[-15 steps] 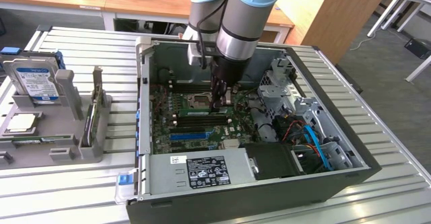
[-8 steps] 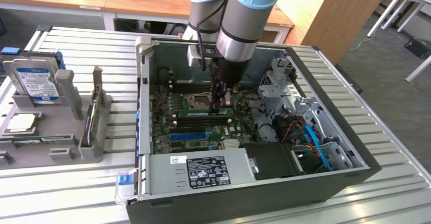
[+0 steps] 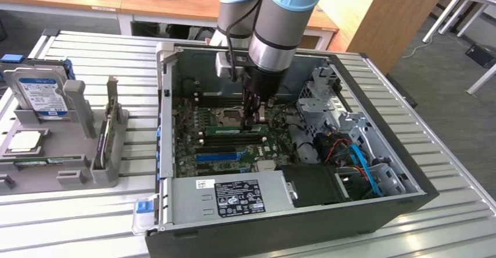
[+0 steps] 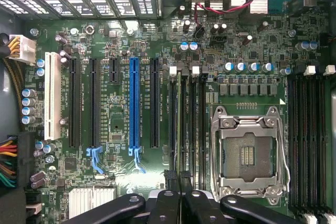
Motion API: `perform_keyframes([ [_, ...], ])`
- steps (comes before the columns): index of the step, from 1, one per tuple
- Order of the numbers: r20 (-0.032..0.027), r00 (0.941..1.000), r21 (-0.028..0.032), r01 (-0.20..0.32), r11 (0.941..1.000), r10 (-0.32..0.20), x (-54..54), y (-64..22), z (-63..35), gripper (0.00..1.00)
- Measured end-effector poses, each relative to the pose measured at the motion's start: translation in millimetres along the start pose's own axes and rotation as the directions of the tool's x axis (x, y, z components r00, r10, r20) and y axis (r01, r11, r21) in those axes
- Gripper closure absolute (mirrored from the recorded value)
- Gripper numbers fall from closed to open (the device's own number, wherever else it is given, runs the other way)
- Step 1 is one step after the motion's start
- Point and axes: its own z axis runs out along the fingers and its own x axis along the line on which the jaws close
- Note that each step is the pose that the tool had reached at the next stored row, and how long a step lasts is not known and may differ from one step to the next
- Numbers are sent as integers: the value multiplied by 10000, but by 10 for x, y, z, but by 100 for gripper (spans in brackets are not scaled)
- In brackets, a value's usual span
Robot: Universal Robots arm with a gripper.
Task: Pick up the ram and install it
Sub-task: 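Insert the ram into the slot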
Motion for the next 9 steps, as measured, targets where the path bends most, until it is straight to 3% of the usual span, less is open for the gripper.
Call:
perform_keyframes([
  [9, 5, 10000, 2, -1, 10000, 1, -1, -1, 33, 88],
])
